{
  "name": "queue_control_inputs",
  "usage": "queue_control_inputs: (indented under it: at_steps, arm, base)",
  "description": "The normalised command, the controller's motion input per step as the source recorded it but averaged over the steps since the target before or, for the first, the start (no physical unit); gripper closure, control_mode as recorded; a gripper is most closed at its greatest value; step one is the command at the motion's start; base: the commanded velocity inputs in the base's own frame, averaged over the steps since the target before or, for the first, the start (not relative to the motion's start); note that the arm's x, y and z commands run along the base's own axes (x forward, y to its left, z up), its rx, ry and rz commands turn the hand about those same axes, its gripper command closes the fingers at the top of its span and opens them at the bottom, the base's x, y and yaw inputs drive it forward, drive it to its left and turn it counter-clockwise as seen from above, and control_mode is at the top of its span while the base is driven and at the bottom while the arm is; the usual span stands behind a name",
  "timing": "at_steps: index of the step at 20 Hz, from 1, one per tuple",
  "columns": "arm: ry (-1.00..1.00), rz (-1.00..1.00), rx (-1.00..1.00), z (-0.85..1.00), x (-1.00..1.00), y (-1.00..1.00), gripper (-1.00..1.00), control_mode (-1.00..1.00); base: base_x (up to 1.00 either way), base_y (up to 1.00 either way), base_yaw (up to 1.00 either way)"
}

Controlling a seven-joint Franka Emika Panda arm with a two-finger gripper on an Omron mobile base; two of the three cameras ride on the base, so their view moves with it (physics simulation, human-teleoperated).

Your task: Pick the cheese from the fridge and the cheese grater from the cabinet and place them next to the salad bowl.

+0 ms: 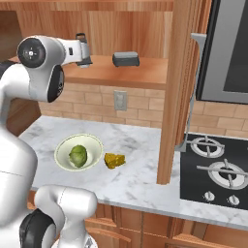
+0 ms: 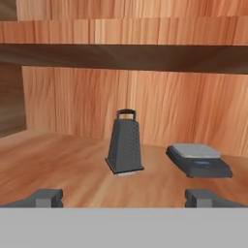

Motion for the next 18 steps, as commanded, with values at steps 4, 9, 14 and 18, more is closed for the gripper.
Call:
queue_control_inputs:
  at_steps: [4,9,14,18]
  arm:
    - [0.0,0.0,0.0,0.0,0.28,0.0,-1.0,-1.0]
    - [0.0,0.0,0.0,0.0,0.24,0.0,-1.0,-1.0]
    - [0.0,0.0,0.0,-0.06,0.18,0.0,-1.0,-1.0]
    - [0.0,0.0,0.0,-0.09,0.16,0.04,-1.0,-1.0]
  base:
    - [0.0,0.0,0.0]
    - [0.0,0.0,0.0]
    - [0.0,0.0,0.0]
    - [0.0,0.0,0.0]
